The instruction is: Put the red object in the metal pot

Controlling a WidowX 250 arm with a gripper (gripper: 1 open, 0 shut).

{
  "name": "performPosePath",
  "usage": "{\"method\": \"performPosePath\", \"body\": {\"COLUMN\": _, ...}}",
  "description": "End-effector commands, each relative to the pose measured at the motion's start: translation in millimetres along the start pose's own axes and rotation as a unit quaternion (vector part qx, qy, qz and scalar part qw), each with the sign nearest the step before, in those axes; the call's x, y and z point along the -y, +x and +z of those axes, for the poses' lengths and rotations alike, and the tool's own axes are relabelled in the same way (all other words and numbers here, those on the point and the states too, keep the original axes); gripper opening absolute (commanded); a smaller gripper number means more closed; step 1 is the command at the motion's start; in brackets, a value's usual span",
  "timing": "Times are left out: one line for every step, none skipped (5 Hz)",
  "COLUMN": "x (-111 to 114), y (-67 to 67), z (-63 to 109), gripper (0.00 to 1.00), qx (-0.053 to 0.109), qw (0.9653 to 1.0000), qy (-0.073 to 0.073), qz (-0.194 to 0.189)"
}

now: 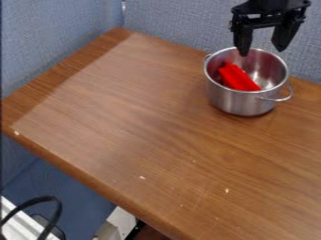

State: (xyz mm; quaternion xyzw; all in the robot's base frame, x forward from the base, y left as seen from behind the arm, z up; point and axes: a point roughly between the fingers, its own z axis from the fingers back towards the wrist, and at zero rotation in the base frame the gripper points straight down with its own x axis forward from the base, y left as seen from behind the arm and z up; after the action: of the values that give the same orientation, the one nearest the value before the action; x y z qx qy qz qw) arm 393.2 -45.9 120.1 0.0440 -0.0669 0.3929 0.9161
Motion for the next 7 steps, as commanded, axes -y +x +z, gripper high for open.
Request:
{"method": "performPosePath", "body": {"x": -1.5, "y": -2.4, "z": 8.6, "gripper": 1.00, "qx": 0.026, "qw": 0.9996, "qy": -0.003, "qz": 0.015}}
{"method": "performPosePath", "body": {"x": -4.1, "y": -1.1, "z": 0.6, "gripper": 1.00, "qx": 0.038, "qw": 0.9978, "qy": 0.012, "qz": 0.053}}
{"method": "performPosePath", "body": {"x": -8.6, "y": 0.0, "z": -5.6, "gripper": 1.00, "qx": 0.046, "qw": 0.9942, "qy": 0.028, "qz": 0.093}}
{"method": "performPosePath", "body": {"x": -14.1, "y": 0.7, "z": -9.9, "gripper": 1.00, "qx": 0.053, "qw": 0.9940, "qy": 0.034, "qz": 0.089}}
{"method": "performPosePath", "body": {"x": -18.6, "y": 0.5, "z": -11.7, "gripper": 0.00, "qx": 0.057, "qw": 0.9947, "qy": 0.035, "qz": 0.078}}
{"method": "performPosePath", "body": {"x": -23.7, "y": 1.6, "z": -7.9, "gripper": 0.00, "qx": 0.056, "qw": 0.9958, "qy": 0.033, "qz": 0.065}}
{"method": "performPosePath", "body": {"x": -22.8, "y": 10.3, "z": 1.8, "gripper": 0.00, "qx": 0.054, "qw": 0.9975, "qy": 0.027, "qz": 0.037}}
